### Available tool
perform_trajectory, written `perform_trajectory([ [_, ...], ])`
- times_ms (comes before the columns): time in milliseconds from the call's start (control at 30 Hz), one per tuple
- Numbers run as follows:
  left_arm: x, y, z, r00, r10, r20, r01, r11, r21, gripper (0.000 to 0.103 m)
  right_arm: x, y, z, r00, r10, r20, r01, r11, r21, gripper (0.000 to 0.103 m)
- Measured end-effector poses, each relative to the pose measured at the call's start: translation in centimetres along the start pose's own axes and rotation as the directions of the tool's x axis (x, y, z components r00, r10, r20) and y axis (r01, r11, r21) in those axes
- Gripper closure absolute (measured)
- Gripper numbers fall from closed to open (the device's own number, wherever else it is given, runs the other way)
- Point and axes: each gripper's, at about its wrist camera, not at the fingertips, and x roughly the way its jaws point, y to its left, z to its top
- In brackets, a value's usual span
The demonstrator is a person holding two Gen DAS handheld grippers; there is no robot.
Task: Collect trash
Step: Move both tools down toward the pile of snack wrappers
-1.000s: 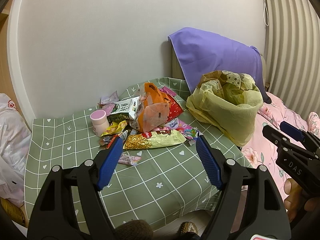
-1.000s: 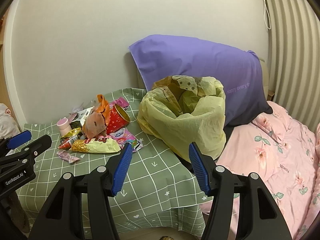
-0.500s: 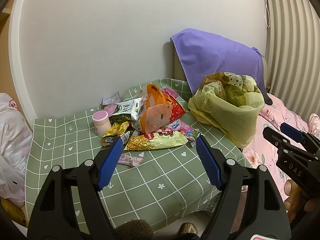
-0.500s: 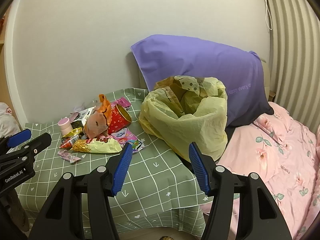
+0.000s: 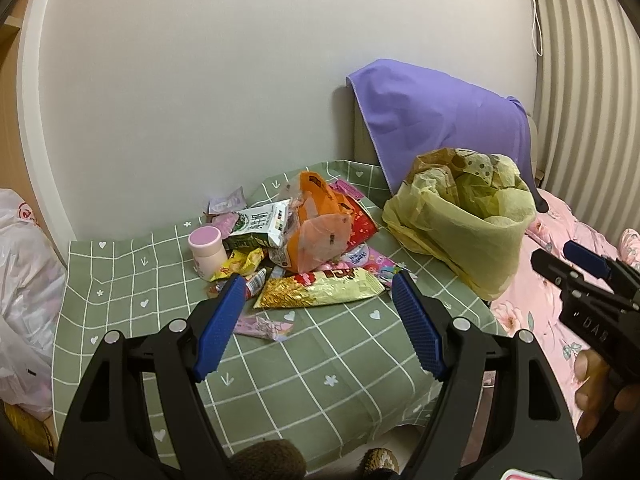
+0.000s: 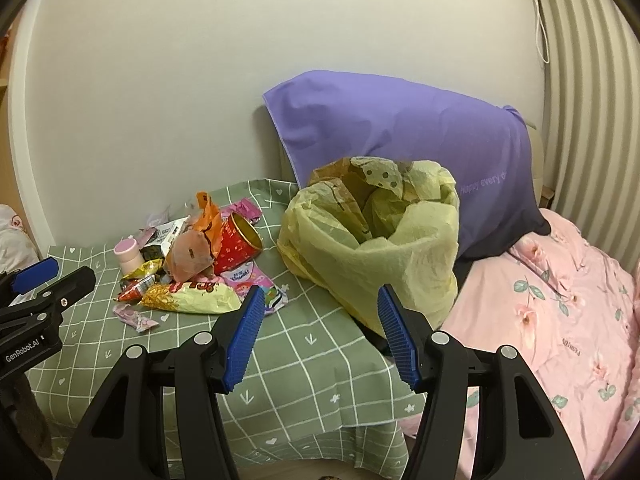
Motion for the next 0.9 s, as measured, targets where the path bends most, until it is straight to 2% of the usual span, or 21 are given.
perform_trajectory([
  [133,1.8,1.3,0.2,0.999,0.012,-0.03,-0.012,1.0,0.004,0.031,2.1,0.0,1.1,0.999,0.044,-0.032,-0.045,0.998,-0.035,0.047],
  [267,4.1,3.8,0.3,0.996,0.031,-0.08,-0.034,0.999,-0.04,0.031,5.2,0.4,2.0,0.989,0.115,-0.095,-0.12,0.992,-0.049,0.047],
  [433,6.6,6.7,0.5,0.992,0.064,-0.106,-0.071,0.995,-0.068,0.03,7.8,1.9,3.1,0.982,0.146,-0.118,-0.156,0.984,-0.082,0.047],
  [533,8.0,8.2,1.0,0.99,0.061,-0.131,-0.074,0.992,-0.101,0.028,9.4,2.5,3.6,0.977,0.165,-0.134,-0.179,0.979,-0.101,0.047],
  [667,9.7,10.1,2.8,0.993,0.036,-0.112,-0.051,0.989,-0.142,0.019,11.7,2.7,4.8,0.969,0.211,-0.132,-0.225,0.968,-0.109,0.047],
  [767,11.9,11.8,4.6,0.994,-0.004,-0.114,-0.016,0.983,-0.182,0.018,13.2,2.7,5.8,0.962,0.245,-0.119,-0.259,0.958,-0.123,0.047],
  [900,15.2,13.7,7.0,0.986,0.02,-0.168,-0.056,0.976,-0.211,0.018,15.2,2.7,7.1,0.957,0.273,-0.093,-0.285,0.947,-0.147,0.047],
])
